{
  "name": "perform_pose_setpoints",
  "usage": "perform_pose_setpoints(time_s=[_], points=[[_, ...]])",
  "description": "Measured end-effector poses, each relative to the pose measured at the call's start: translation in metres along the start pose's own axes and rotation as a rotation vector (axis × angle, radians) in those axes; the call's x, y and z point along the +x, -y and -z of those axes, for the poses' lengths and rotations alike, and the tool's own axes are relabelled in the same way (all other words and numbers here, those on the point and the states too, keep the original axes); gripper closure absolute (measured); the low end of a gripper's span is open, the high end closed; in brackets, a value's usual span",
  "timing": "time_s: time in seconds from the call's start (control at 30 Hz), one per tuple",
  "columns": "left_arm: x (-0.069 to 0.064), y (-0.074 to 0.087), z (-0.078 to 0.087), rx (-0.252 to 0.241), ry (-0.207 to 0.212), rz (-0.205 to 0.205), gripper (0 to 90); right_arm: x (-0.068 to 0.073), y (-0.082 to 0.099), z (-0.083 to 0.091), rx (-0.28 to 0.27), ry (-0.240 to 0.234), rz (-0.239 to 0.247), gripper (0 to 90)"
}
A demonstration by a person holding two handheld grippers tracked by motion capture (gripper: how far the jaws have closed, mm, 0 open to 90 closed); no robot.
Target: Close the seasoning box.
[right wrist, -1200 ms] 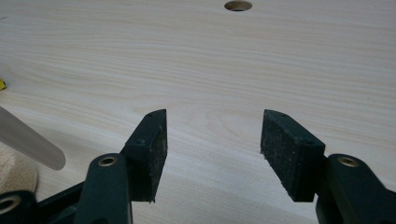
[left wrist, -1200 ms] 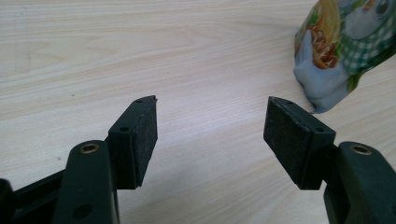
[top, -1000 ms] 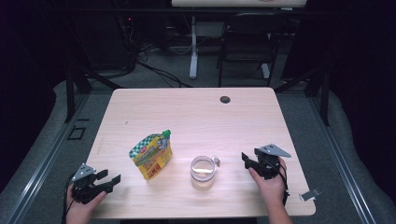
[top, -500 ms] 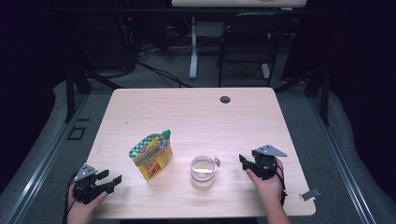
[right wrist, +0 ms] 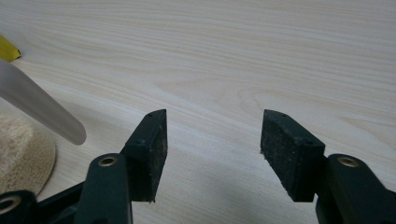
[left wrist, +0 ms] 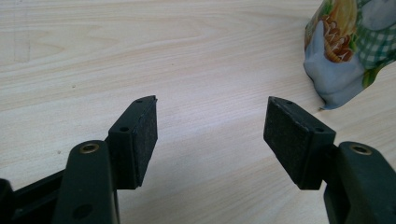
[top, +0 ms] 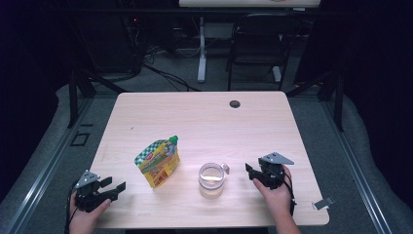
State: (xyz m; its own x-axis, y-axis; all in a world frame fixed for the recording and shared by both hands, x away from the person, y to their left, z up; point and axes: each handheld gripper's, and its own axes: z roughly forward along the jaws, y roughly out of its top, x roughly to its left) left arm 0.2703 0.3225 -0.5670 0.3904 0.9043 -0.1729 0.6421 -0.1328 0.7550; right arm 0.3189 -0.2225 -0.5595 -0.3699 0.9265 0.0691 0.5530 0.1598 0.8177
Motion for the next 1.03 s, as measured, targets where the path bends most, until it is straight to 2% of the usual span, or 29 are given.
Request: perform_pose_setpoints(time_s=[0.07, 0.37, 0.53, 0.6, 0.67, 0.7, 0.77, 0.87, 0.93, 0.97, 1.03], points=[[-0.001, -0.001, 0.001, -0.008, 0.007, -0.001, 35.7, 0.001, 0.0, 0.0, -0.003, -0.006, 0.0, 41.3], [-0.004, -0.006, 0.001, -0.012, 0.035, -0.016, 35.7, 0.009, -0.001, 0.001, 0.011, -0.004, 0.06, 41.9], [-0.001, -0.007, 0.0, -0.028, 0.055, 0.0, 36.3, 0.013, 0.002, 0.001, 0.013, 0.003, 0.071, 41.9], [0.001, -0.008, 0.001, -0.028, 0.047, -0.004, 36.3, 0.014, 0.002, 0.001, 0.016, 0.014, 0.089, 41.7], [0.001, -0.008, 0.0, -0.061, 0.047, -0.005, 36.7, 0.015, 0.004, 0.002, 0.005, 0.026, 0.096, 41.4], [0.002, -0.009, 0.001, -0.061, 0.05, -0.008, 36.7, 0.014, 0.004, 0.002, -0.003, 0.019, 0.095, 40.8], [0.001, -0.009, 0.001, -0.085, 0.03, -0.011, 36.7, 0.013, 0.005, 0.003, -0.011, 0.012, 0.1, 40.5], [0.001, -0.009, 0.001, -0.07, 0.028, -0.016, 36.6, 0.011, 0.005, 0.003, -0.018, 0.017, 0.11, 40.0], [0.0, -0.009, -0.001, -0.068, 0.013, -0.015, 36.6, 0.012, 0.004, 0.003, -0.035, 0.035, 0.146, 37.3], [0.0, -0.009, -0.001, -0.05, 0.011, -0.011, 36.6, 0.012, 0.004, 0.003, -0.035, 0.035, 0.146, 37.3], [0.0, -0.009, -0.002, -0.049, 0.019, -0.01, 36.7, 0.013, 0.003, 0.004, -0.045, 0.034, 0.156, 37.3]])
